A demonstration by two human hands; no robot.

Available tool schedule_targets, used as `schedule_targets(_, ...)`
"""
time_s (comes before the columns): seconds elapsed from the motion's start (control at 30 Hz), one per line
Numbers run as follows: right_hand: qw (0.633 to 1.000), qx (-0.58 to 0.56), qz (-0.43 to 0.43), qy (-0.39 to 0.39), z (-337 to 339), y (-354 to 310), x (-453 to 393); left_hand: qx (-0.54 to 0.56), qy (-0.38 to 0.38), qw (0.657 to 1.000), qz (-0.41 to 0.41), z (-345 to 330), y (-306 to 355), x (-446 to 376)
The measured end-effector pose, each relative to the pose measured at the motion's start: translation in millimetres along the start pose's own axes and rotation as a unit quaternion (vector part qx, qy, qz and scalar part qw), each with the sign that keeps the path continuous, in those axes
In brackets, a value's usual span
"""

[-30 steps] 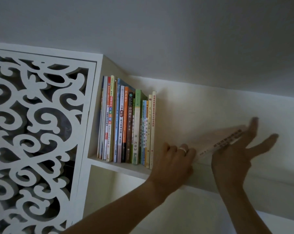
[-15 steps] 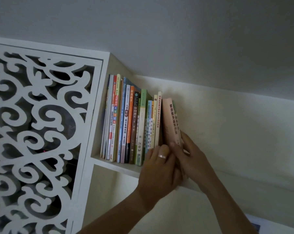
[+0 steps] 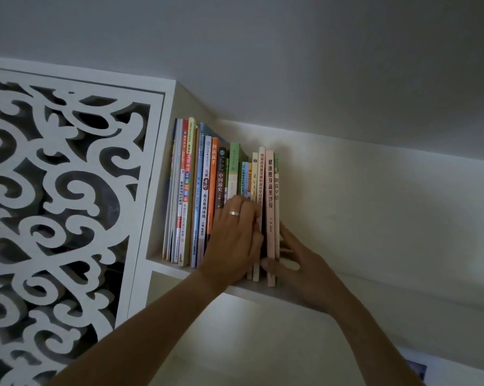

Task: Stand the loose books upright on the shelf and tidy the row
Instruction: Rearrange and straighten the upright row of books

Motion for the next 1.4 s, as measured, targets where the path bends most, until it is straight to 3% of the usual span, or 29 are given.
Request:
schedule_targets(0.27, 0.998, 0.035, 0.012, 0.043, -17, -6, -16, 0.087, 0.033, 0.996, 0.018, 5, -4, 3)
schedule_targets(0.43, 0.997, 0.015, 0.042, 0.060, -25, -8, -15, 0.081, 0.049, 0.995, 0.010, 2, -5, 6)
schedule_targets(0.67, 0.992, 0.018, -0.008, 0.125, -19, -5, -1, -0.134, 0.009, 0.985, 0.109, -6, 13, 1)
schedule_targets(0.93, 0.990, 0.061, -0.014, 0.124, -18, -5, 0, -0.349, -0.120, 0.922, 0.118, -5, 23, -57)
schedule_targets(1.03, 0.989, 0.065, -0.023, 0.133, -17, -3, 1, -0.404, -0.131, 0.898, 0.116, -15, 26, -62)
schedule_targets(1.2, 0.989, 0.042, -0.030, 0.137, -16, 1, 3, -0.400, -0.146, 0.892, 0.153, -19, 24, -65)
schedule_targets(1.4, 0.990, 0.058, -0.026, 0.128, -17, -2, 3, -0.344, -0.149, 0.920, 0.113, -3, 26, -70)
Point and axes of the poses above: each hand's wrist, its own x-axis away from the middle knuckle, its own z-axis out of the back of the hand, y = z × x, the point moved 4 cm from there along -x, towards the middle knuckle, and after that the axes turned 8 degrees about -y, right-handed, at the moved point
